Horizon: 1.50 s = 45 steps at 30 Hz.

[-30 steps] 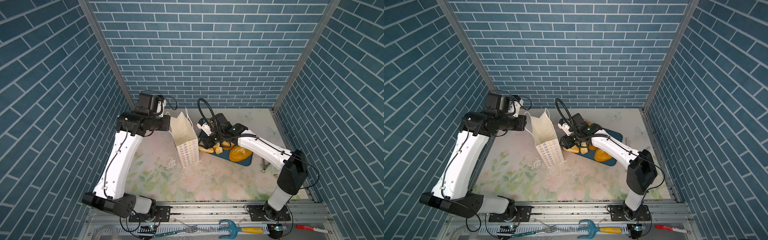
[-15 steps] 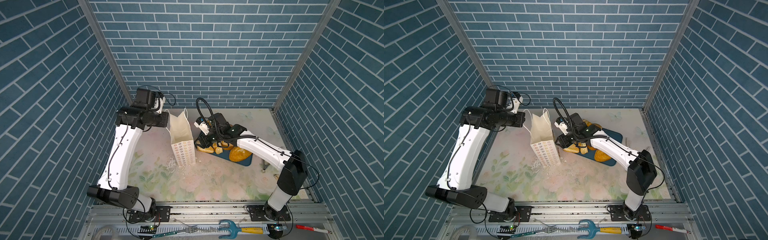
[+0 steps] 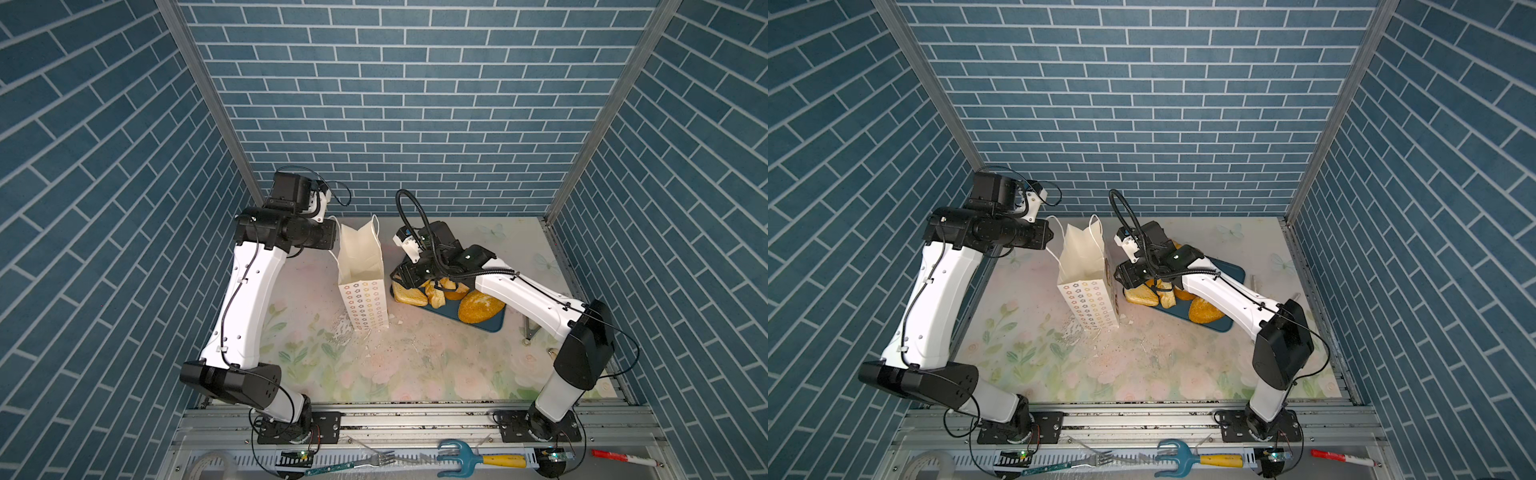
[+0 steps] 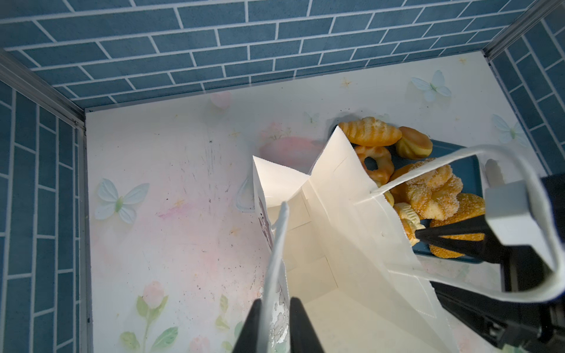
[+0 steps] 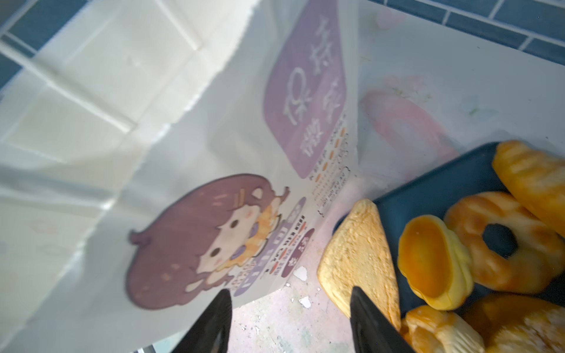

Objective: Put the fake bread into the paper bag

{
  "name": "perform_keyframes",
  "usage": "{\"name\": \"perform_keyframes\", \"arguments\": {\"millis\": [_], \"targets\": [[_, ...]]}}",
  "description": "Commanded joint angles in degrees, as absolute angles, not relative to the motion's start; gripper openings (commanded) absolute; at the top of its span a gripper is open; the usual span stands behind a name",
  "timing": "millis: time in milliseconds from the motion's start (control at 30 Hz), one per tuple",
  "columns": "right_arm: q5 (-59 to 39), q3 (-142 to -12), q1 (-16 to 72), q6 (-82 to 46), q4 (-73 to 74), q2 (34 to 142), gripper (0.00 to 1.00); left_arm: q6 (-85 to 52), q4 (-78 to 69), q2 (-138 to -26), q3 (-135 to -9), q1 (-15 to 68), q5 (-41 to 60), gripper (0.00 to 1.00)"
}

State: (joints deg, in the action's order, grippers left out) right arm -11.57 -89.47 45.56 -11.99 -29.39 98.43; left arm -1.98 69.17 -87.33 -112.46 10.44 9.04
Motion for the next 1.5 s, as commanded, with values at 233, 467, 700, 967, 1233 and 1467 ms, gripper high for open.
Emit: {"name": "perform_keyframes", "arguments": {"millis": [233,467,700,967,1233,1467], "targets": [[-0.3,-87.0,33.1,-17.4,-42.0,87.2,0.68,-4.9,61.5,-75.7,-101.8,9.6,5.1,0.69],[3.5,-78.3,18.4,-18.2,-51.6,79.8,0.72,-11.0,52.6,-65.6,-90.7,0.0,12.5,0.75],[-0.6,-67.8,2.9,-19.9,-55.5,77.8,0.73,-14.9,48.5,-62.6,-86.4,-5.3,17.2,0.77],[-3.6,-59.2,-7.6,-20.0,-52.0,82.0,0.73,-16.0,46.1,-62.2,-81.5,-7.1,18.9,0.78],[-1.9,-58.9,-8.5,-20.1,-49.1,89.3,0.75,-13.7,45.4,-62.6,-79.0,-7.1,18.1,0.78],[-0.9,-58.3,-10.3,-20.7,-46.4,93.0,0.75,-12.7,45.0,-64.0,-79.2,-7.1,18.0,0.78]]}}
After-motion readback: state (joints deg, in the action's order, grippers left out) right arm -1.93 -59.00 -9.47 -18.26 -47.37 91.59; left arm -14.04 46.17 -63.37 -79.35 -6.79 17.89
